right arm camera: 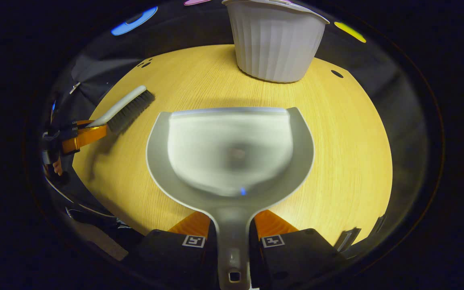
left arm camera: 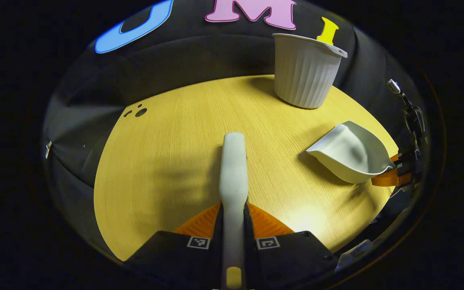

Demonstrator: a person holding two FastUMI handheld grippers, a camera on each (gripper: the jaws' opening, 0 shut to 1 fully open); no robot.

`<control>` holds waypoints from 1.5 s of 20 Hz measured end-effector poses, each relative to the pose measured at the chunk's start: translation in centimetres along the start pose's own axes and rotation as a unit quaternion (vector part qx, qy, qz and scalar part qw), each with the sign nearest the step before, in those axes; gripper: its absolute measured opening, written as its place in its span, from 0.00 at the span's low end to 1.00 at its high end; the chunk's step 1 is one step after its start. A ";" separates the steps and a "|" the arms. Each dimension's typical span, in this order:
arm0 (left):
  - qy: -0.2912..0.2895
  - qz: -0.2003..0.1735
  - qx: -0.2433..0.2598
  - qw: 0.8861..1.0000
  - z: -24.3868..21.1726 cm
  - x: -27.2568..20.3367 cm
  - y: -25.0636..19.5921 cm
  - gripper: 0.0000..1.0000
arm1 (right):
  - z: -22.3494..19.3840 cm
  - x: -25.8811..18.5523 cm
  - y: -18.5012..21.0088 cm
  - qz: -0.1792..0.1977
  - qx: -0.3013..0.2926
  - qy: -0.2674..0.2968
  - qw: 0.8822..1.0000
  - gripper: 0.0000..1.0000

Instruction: Pick up the small broom and dustpan from the desktop, sweep the trash into the dustpan with the broom, and then empty the trash into the garbage bin.

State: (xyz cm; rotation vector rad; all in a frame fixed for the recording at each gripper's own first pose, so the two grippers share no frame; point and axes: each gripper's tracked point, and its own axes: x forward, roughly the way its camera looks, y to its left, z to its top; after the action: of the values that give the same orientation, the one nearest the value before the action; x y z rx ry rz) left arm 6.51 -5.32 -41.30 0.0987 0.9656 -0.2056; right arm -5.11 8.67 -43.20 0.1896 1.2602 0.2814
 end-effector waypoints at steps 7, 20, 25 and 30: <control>0.037 0.014 0.017 0.999 -1.5 1.9 0.2 0.30 | -0.6 0.9 -0.7 -0.028 -0.025 0.006 0.999 0.37; -0.040 0.012 0.015 0.999 1.7 -6.4 1.1 0.57 | 3.4 -8.2 -0.1 -0.030 -0.045 -0.090 0.994 0.46; -0.159 0.021 -0.028 0.987 9.0 -12.5 1.8 0.56 | 10.6 -15.2 1.4 -0.027 -0.055 -0.224 0.973 0.46; -0.277 0.024 -0.063 0.959 15.9 -18.9 2.6 0.56 | 17.3 -22.8 2.9 -0.029 -0.057 -0.363 0.930 0.46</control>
State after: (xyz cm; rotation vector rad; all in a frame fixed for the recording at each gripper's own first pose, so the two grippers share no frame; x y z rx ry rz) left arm 9.48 -3.14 -16.77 -0.0529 0.4152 -0.1160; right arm 4.75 4.58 -16.44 0.1367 0.5102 0.2036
